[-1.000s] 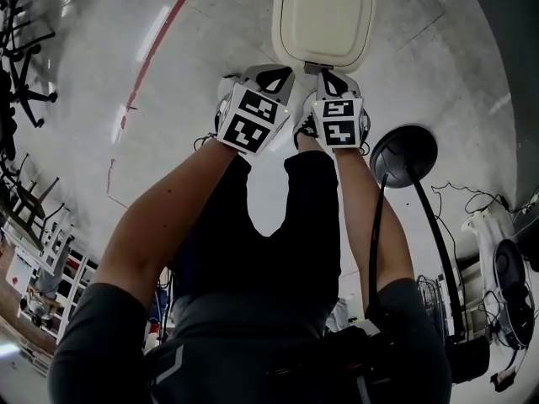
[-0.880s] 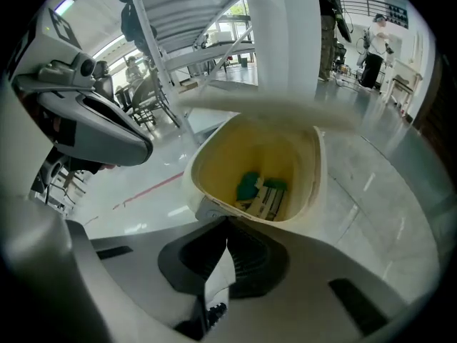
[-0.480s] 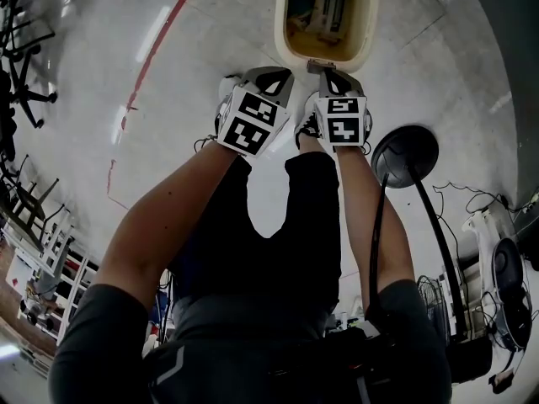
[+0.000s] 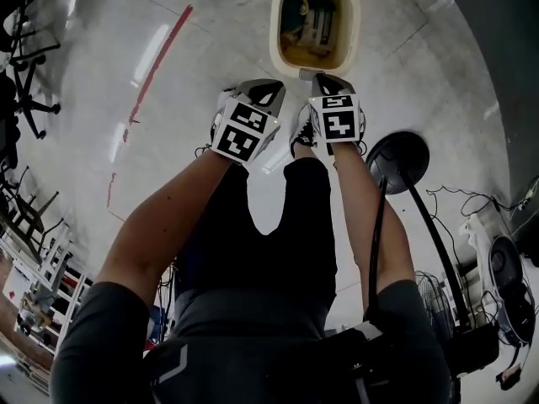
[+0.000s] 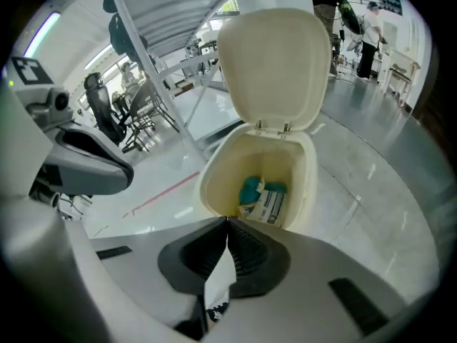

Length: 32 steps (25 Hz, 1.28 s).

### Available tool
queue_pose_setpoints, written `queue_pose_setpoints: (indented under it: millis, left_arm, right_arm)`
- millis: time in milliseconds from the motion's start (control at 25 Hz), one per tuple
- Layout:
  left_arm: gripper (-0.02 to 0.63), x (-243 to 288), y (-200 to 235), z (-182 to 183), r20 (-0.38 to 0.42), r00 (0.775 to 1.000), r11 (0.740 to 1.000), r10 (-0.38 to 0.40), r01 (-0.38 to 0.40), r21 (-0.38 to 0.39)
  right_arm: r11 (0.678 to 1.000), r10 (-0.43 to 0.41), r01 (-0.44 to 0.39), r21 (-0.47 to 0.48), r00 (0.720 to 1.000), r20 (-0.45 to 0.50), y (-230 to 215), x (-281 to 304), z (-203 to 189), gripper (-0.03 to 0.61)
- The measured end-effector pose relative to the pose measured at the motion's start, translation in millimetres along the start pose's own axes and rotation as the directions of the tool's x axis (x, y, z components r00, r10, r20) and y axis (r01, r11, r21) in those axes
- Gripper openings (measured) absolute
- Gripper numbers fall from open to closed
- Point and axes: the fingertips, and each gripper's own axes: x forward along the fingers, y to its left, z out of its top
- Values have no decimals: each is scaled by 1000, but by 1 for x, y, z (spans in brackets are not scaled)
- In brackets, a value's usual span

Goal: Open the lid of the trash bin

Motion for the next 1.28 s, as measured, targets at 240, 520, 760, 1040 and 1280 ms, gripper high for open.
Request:
queue_pose_setpoints:
  millis: [240, 520, 760, 1040, 1280]
  left_arm:
    - [9, -49, -17, 29, 28, 1000, 1000, 3, -3, 6]
    - [9, -113, -41, 85, 110, 994, 997, -24, 16, 80]
    - [9, -178, -53, 127, 185, 982, 986, -30, -1, 164]
    - [9, -248, -77, 193, 327, 942, 978, -70, 0, 210]
    - [8, -304, -107, 238, 420, 899, 970, -122, 19, 242]
  right_arm:
    - [1000, -14, 13, 10, 998, 69, 3, -77, 40, 28]
    - [993, -82, 63, 102, 977, 199, 0, -174, 85, 28]
    - [991, -121, 99, 88, 947, 297, 15, -257, 118, 28]
    - [988, -146, 114, 102, 902, 407, 22, -347, 153, 28]
    - [989, -145, 111, 96, 839, 525, 34, -428, 182, 28]
